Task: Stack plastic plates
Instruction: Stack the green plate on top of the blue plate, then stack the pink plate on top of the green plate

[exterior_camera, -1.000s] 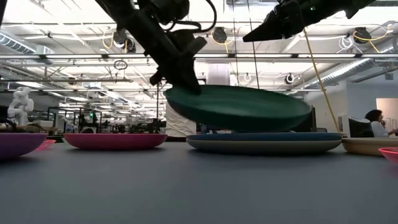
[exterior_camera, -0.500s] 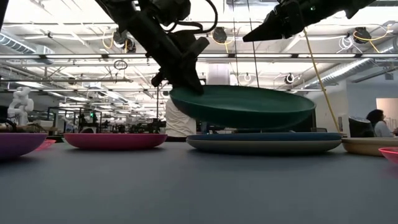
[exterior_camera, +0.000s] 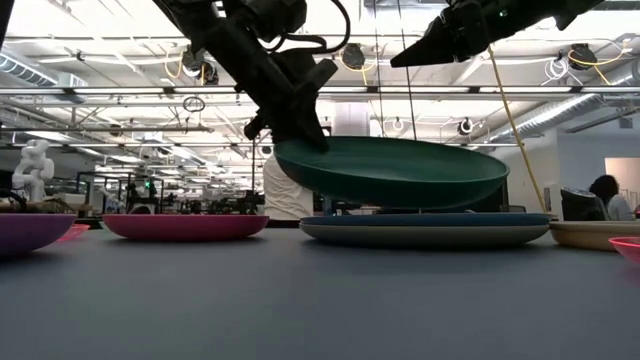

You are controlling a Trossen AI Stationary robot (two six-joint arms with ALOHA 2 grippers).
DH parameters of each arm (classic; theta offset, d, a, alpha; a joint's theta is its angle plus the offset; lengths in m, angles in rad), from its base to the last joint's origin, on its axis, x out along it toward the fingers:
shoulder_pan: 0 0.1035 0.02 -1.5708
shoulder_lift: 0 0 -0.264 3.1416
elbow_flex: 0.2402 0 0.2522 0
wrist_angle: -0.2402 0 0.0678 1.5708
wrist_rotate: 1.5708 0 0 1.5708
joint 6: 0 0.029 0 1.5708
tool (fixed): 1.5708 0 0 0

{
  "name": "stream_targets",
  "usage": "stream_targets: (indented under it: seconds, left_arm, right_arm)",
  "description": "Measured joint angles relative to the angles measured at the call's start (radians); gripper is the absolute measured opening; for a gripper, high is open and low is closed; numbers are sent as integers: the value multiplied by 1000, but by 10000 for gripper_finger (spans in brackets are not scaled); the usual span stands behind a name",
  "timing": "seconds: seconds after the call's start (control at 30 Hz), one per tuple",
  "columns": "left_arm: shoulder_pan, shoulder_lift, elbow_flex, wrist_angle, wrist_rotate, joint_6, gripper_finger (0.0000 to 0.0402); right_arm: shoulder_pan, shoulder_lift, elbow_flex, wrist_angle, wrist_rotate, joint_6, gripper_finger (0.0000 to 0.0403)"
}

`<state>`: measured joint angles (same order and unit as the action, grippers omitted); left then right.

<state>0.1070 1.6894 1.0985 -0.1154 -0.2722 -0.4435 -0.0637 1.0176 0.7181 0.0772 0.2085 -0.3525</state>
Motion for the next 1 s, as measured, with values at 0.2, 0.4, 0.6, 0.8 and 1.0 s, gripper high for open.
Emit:
stream_targets:
  seconds: [0.2, 0.4, 0.6, 0.8, 1.0]
  left_arm:
    - [6, 0, 0, 0, 0, -2, 22]
    - [6, 0, 0, 3, -1, -4, 48]
    - [6, -1, 0, -3, -1, -4, 130]
    - [6, -1, 0, -5, -4, 6, 191]
    - [6, -1, 0, -7, -15, 55, 209]
  right_arm:
    - [0, 0, 0, 0, 0, 0, 6]
    - [0, 0, 0, 0, 0, 0, 6]
    - [0, 0, 0, 0, 0, 0, 6]
    - [0, 0, 0, -3, 0, 0, 6]
    - [0, 0, 0, -16, 0, 0, 6]
